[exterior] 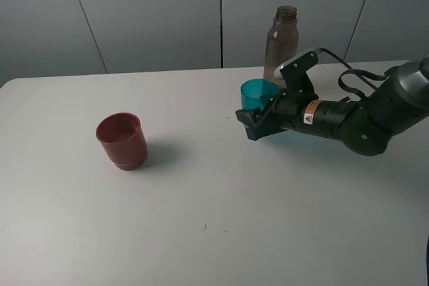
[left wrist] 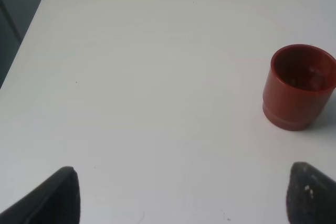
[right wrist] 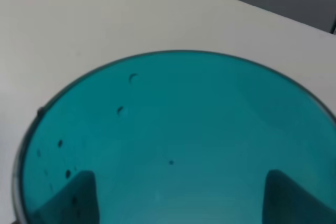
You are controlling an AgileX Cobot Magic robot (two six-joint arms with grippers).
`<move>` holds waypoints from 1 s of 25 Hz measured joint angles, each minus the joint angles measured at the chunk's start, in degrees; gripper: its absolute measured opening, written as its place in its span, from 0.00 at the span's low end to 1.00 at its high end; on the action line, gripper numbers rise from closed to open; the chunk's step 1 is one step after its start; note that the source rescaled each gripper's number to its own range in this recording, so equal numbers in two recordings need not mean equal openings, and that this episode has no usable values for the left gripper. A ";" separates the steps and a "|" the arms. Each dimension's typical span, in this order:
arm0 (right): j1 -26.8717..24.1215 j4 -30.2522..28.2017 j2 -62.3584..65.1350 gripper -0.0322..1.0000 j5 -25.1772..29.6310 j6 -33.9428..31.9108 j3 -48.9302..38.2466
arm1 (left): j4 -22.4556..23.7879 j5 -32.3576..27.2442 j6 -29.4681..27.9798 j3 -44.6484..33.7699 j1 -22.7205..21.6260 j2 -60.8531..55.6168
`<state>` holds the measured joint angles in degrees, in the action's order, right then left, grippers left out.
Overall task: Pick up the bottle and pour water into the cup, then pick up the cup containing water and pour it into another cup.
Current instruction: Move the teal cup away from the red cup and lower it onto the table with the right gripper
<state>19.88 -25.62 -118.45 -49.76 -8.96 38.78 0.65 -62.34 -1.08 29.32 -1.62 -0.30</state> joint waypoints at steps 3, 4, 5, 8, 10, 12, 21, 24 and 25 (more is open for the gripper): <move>0.00 0.12 -2.63 0.10 -5.22 1.80 0.00 | 0.00 0.00 0.00 0.00 0.00 0.00; 0.00 0.12 -3.42 0.10 -7.11 2.25 0.00 | 0.00 0.00 0.00 0.00 0.00 0.00; 0.00 0.12 -4.37 0.10 -8.89 2.83 0.00 | 0.00 0.00 0.00 0.00 0.00 0.00; 0.00 0.12 -6.42 0.10 -11.29 4.16 0.00 | 0.00 0.00 0.00 0.00 0.00 0.00; 0.00 0.12 -6.97 0.10 -11.19 4.64 0.00 | 0.00 0.00 0.00 0.00 0.00 0.00; 0.00 0.60 -7.09 0.10 -11.08 4.88 0.00 | 0.00 0.00 0.00 0.00 0.00 0.00; 0.00 2.07 -7.09 0.10 -7.73 5.20 0.00 | 0.00 0.00 0.00 0.00 0.00 0.00; 0.00 2.26 -7.09 0.10 -7.73 5.20 0.00 | 0.00 0.00 0.00 0.00 0.00 0.00; 0.00 2.35 -7.09 0.10 -7.63 5.20 0.00 | 0.00 0.00 0.00 0.00 0.00 0.00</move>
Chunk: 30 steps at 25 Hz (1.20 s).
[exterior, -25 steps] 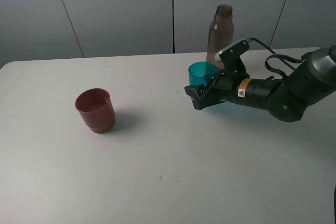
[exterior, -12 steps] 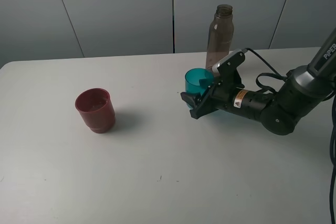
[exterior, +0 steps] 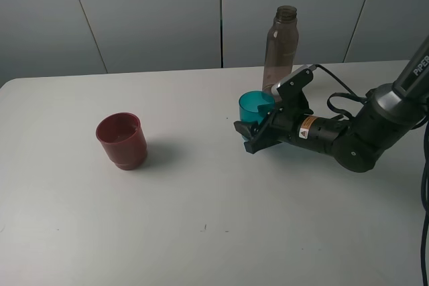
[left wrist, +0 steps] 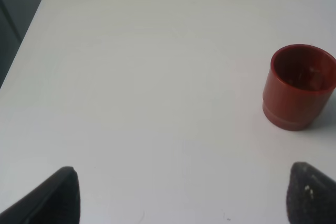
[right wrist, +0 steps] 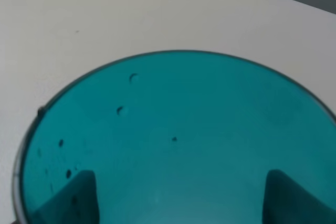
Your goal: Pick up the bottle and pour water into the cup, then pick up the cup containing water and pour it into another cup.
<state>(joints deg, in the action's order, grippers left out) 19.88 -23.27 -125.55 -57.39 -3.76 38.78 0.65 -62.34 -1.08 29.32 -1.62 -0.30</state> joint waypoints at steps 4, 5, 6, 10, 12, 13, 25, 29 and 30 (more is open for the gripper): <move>0.00 0.00 0.00 0.10 0.00 0.00 0.00 | 0.00 0.00 0.00 0.00 0.00 0.00; 0.00 0.00 0.00 0.10 0.00 0.00 0.00 | 0.00 0.00 -0.13 0.00 0.00 0.00; 0.00 0.00 0.00 0.10 0.00 0.00 0.00 | 0.00 0.00 -0.13 0.00 0.00 0.00; 0.00 -0.11 0.00 0.68 0.51 -1.74 -0.13 | 0.00 0.00 -0.13 0.00 0.00 0.00; 0.00 -0.11 0.00 0.94 0.65 -2.17 -1.03 | 0.00 0.00 -0.22 0.00 0.00 0.00; 0.00 -0.11 0.00 0.97 0.95 -2.30 -1.68 | 0.00 0.00 -0.22 0.00 0.00 0.00; 0.00 4.67 16.19 0.99 23.19 0.46 -11.25 | 0.00 0.00 -0.22 0.00 0.00 0.00; 0.00 6.85 27.42 0.99 34.02 0.57 -12.78 | 0.00 0.00 -0.22 0.00 0.00 0.00; 0.00 7.76 31.06 0.99 36.87 0.20 -12.78 | 0.00 0.00 -0.22 0.00 0.00 0.00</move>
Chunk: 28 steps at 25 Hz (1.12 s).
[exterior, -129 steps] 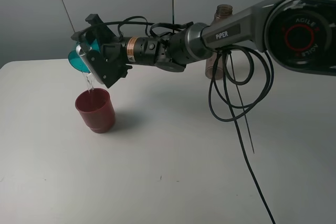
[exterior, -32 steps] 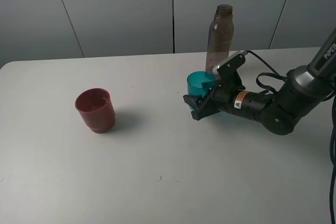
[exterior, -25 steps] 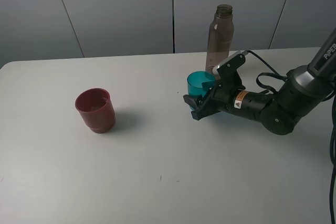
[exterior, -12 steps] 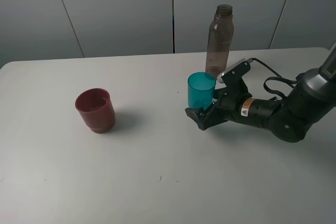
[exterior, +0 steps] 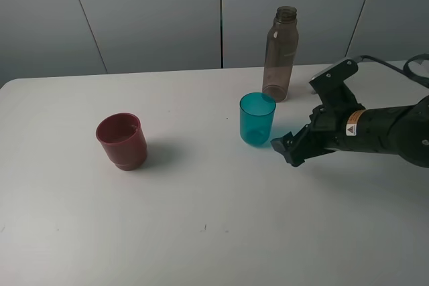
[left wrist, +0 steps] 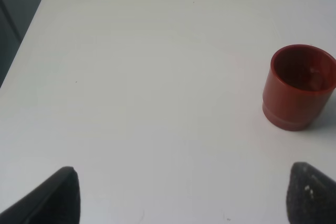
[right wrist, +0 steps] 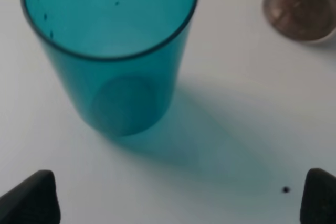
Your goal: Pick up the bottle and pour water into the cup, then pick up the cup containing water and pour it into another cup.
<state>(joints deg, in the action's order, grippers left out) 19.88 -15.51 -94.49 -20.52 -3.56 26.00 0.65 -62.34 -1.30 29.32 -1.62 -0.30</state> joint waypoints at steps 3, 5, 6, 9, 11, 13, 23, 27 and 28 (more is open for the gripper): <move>0.00 3.32 11.40 0.99 10.47 -0.25 0.83 | 0.00 0.00 0.00 0.00 0.00 0.00; 0.00 4.19 19.65 0.99 18.29 -0.25 2.43 | 0.00 0.00 0.00 0.00 0.00 0.00; 0.00 4.31 23.74 0.99 22.05 -0.36 3.32 | 0.00 0.00 0.00 0.00 0.00 0.00; 0.00 4.31 34.50 0.99 32.60 -0.36 5.85 | 0.00 0.00 0.00 0.00 0.00 0.00; 0.00 4.31 40.88 0.99 41.46 -0.36 7.40 | 0.00 0.00 0.00 0.00 0.00 0.00; 0.00 4.46 47.12 0.99 50.66 -0.47 8.59 | 0.00 0.00 0.00 0.00 0.00 0.00; 0.00 11.71 70.40 0.99 86.62 -0.47 9.66 | 0.00 0.00 0.00 0.00 0.00 0.00; 0.00 15.17 78.96 0.99 87.31 -0.35 8.36 | 0.00 0.00 0.00 0.00 0.00 0.00; 0.00 15.51 80.79 0.99 86.90 -0.35 8.09 | 0.00 0.00 0.00 0.00 0.00 0.00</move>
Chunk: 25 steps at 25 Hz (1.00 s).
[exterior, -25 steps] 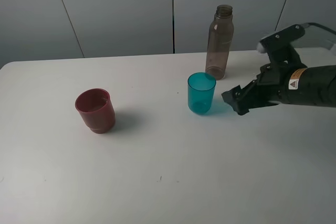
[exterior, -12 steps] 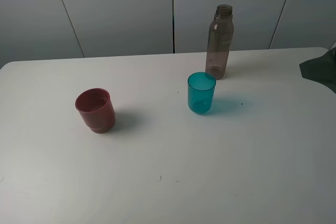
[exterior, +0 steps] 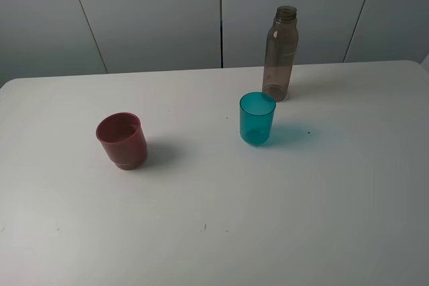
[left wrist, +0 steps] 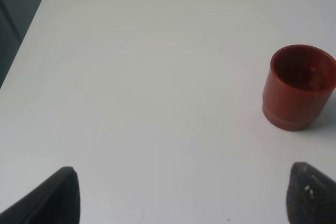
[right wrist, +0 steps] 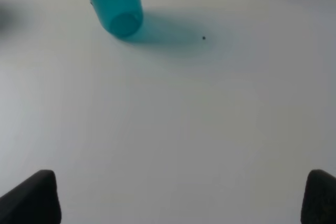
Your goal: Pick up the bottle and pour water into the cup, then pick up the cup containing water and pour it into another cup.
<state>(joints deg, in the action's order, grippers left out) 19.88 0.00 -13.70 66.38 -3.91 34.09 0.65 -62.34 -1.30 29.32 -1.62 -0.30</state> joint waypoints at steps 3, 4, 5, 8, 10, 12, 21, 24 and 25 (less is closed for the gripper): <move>0.00 0.42 6.60 0.99 -1.55 0.13 -1.43 | 0.00 0.00 0.00 0.00 0.00 0.00; 0.00 0.42 8.27 0.99 -2.23 0.13 -1.96 | 0.00 0.00 0.00 0.00 0.00 0.00; 0.00 0.42 10.17 0.99 -2.75 0.40 -2.73 | 0.00 0.00 0.00 0.00 0.00 0.00; 0.00 0.42 13.36 0.99 -3.13 1.16 -4.68 | 0.00 0.00 0.10 0.00 0.00 0.00; 0.00 0.42 13.45 0.99 -3.21 1.32 -4.78 | 0.00 0.00 0.10 0.00 0.00 0.00; 0.00 0.42 13.50 0.99 -3.34 1.41 -4.80 | 0.00 0.00 0.10 0.00 0.00 0.00; -6.41 0.42 13.72 0.99 -3.56 1.53 -4.90 | 0.00 0.00 0.10 0.00 0.00 0.00; -11.43 0.42 13.72 0.99 -3.56 1.53 -4.90 | 0.00 0.00 0.10 0.00 0.00 0.00; -12.40 0.42 13.72 0.99 -3.56 1.53 -4.90 | 0.00 0.00 0.10 0.00 0.00 0.00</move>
<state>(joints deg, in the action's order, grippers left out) 7.48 0.42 0.02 62.81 -2.39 29.19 0.65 -62.34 -1.20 29.32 -1.62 -0.30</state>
